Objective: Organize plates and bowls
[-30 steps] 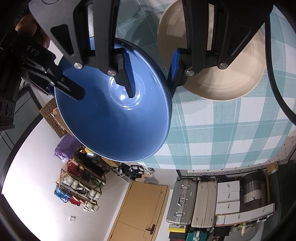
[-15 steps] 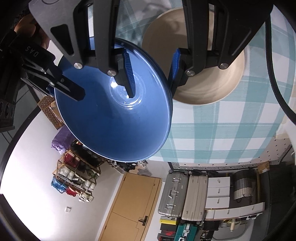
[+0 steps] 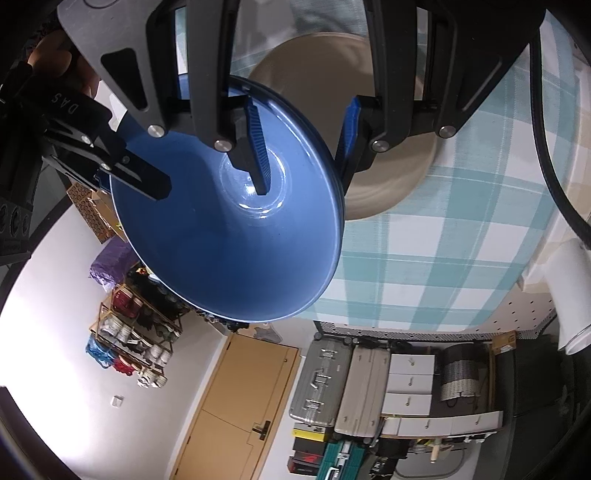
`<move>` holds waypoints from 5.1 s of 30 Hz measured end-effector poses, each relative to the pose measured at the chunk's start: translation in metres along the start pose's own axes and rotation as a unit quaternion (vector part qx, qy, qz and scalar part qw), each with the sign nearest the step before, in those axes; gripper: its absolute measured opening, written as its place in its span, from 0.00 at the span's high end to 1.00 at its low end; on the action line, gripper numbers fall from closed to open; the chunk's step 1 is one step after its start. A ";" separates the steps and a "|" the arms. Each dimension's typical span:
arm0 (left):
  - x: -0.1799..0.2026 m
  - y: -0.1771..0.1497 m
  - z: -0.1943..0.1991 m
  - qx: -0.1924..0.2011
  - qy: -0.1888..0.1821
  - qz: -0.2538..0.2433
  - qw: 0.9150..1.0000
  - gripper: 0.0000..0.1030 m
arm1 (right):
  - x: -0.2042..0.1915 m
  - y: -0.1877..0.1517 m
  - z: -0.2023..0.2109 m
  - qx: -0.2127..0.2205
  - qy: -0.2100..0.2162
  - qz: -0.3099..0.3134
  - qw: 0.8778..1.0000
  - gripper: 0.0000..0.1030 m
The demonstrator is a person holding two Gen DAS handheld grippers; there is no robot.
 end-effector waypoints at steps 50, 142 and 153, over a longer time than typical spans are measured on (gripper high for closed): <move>-0.088 -0.014 -0.045 -0.018 0.034 0.048 0.998 0.70 | -0.047 -0.016 -0.076 -0.064 0.016 0.038 0.997 0.51; -0.097 -0.073 0.038 0.160 0.069 -0.092 0.980 0.01 | 0.012 -0.082 0.003 0.117 0.074 0.073 0.988 0.00; -0.099 -0.072 0.035 0.165 0.070 -0.093 0.979 0.01 | 0.017 -0.079 0.009 0.139 0.083 0.062 0.985 0.00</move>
Point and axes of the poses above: each gripper's, at about its wrist camera, not at the fingertips, and z roughly against the way its jaws point, x to its right, y to its top, the point moved 7 cm from there along -z, roughly the way its jaws point, and after that the axes turned 7 degrees about -y, right-handed, at the moved point
